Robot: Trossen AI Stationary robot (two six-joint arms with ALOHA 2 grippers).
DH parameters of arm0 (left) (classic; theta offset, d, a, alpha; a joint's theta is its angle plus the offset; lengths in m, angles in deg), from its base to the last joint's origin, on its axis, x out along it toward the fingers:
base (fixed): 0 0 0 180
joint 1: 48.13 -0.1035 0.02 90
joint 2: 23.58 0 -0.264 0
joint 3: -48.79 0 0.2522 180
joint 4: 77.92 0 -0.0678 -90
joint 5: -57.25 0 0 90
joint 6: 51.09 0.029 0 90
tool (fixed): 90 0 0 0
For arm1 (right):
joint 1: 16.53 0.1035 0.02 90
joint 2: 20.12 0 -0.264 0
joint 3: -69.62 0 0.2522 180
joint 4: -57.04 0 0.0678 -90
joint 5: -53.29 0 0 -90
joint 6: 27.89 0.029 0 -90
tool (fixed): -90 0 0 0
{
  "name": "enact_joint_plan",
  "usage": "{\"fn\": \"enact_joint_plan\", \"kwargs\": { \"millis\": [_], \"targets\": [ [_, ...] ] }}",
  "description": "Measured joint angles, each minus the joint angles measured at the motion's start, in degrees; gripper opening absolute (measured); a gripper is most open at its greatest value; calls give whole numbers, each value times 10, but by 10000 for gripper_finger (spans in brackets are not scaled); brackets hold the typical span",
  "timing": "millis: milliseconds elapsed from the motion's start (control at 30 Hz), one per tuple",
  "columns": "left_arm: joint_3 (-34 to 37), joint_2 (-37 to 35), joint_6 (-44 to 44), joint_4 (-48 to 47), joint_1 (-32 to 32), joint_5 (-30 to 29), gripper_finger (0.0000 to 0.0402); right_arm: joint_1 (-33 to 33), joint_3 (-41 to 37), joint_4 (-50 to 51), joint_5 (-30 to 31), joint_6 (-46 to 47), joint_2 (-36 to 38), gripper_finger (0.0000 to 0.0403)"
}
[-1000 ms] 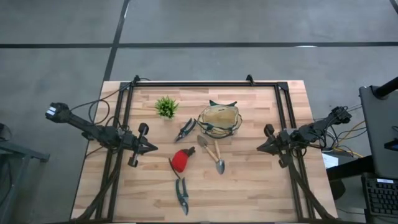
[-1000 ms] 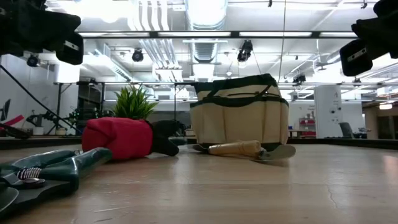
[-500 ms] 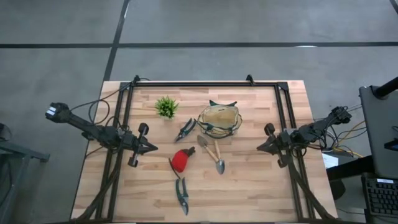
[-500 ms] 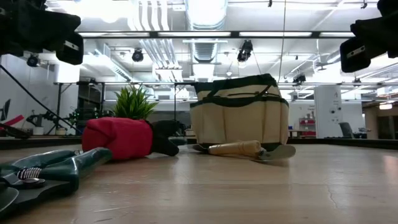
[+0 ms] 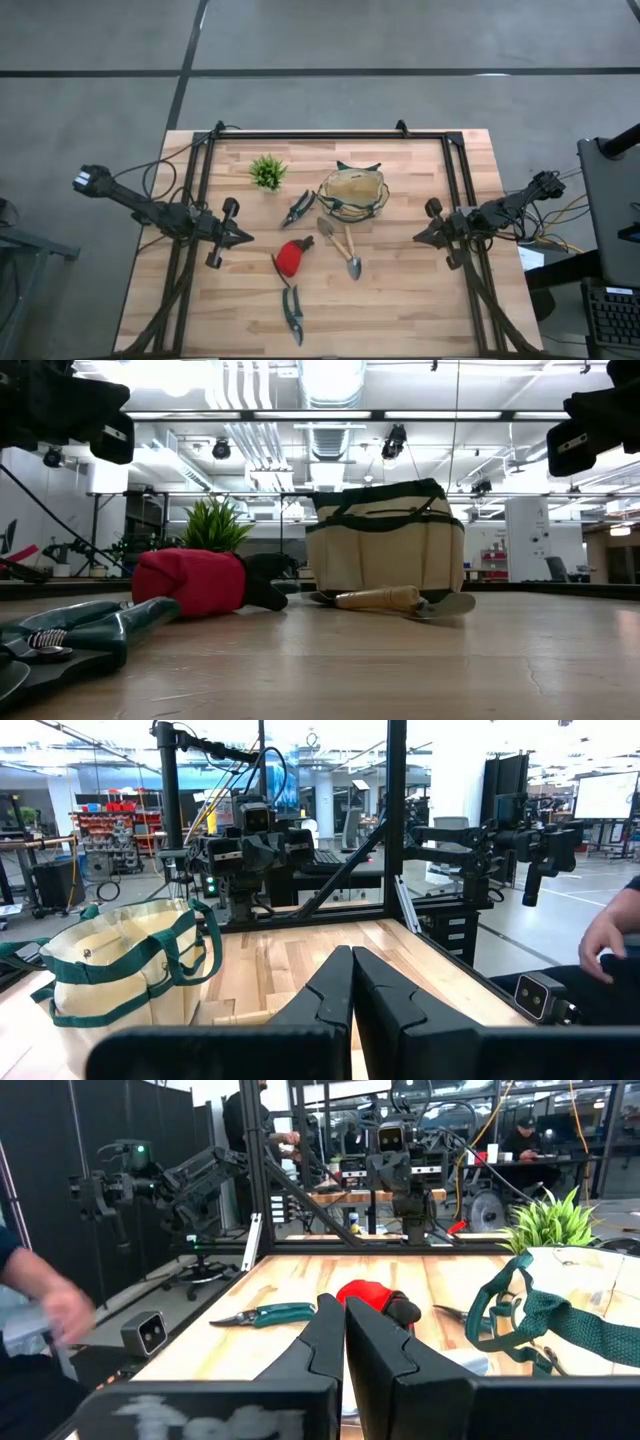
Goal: Pick & Place Garden tools in Gardening bag
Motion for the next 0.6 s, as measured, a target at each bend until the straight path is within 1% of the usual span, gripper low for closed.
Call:
{"fn": "enact_joint_plan", "kwargs": {
  "millis": [433, 533, 600],
  "targets": [
    [0, 0, 7, 4, 0, -3, 14, 0, 0, 0, -1, 0, 0, 8],
    [0, 0, 13, 25, 0, -12, 14, 0, 0, 0, -1, 0, 0, 8],
    [0, 0, 12, 65, 0, -34, 14, 0, 0, 0, -1, 0, -1, 8]
  ]
}}
